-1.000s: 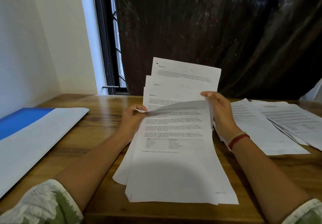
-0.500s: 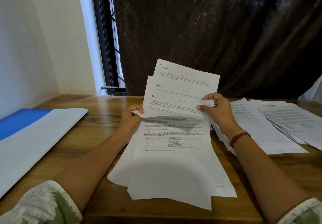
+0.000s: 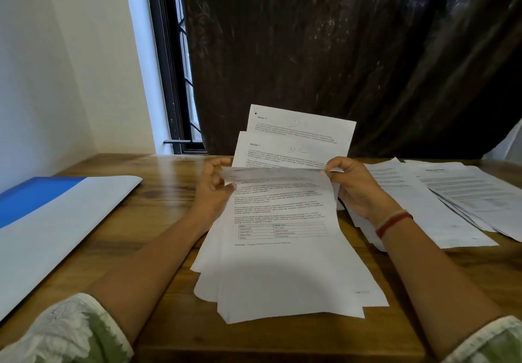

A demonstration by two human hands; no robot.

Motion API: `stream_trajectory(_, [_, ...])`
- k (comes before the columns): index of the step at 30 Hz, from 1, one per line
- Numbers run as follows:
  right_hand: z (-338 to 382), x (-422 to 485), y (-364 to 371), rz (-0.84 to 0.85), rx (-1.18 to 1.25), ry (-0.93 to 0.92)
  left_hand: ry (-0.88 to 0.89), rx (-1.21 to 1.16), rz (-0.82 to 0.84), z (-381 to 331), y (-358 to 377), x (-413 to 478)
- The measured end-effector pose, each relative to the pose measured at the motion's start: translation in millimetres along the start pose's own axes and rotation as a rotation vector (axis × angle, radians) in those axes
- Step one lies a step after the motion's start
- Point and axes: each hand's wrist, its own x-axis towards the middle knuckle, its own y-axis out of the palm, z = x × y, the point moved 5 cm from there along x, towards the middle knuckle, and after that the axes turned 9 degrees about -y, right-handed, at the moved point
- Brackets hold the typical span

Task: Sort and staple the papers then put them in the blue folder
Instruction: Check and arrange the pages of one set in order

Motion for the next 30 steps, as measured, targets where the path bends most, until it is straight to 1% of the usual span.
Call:
stream_trajectory(2, [0,0,0,0.018,-0.019,0.005,-0.072,0.031,-0.055,-3,0,-4])
stream_trajectory(4, [6,0,0,0.006,-0.017,-0.048,-0.128,-0.008,-0.074,-2,0,-6])
stream_trajectory(6, [11,-1,1,-0.05,0.045,-0.091,-0.149,-0.05,-0.064,-3,1,-7])
stream_trajectory(8, [13,-2,-2,-0.16,0.073,-0.106,-0.142,-0.047,-0.051,-4,1,-8])
stream_trajectory(10, [13,-1,-9,-0.265,-0.034,-0.13,-0.132,-0.028,-0.044,-3,1,-7])
stream_trajectory(12, [11,-1,-14,-0.295,-0.138,-0.159,-0.139,-0.024,-0.052,-1,1,-5])
stream_trajectory(19, [7,0,-22,-0.438,-0.237,-0.17,-0.171,-0.03,-0.068,0,0,-3])
stream_trajectory(21, [7,1,-23,-0.435,-0.229,-0.179,-0.171,-0.023,-0.073,0,1,-4])
stream_trajectory(24, [4,1,-23,-0.415,-0.184,-0.145,-0.126,0.004,-0.066,-2,2,-2])
stream_trajectory(26, [2,-2,-21,-0.409,-0.186,-0.128,-0.126,0.007,-0.052,-1,2,-2])
stream_trajectory(30, [6,-6,-15,-0.379,-0.162,-0.182,-0.131,0.079,-0.06,0,2,-1])
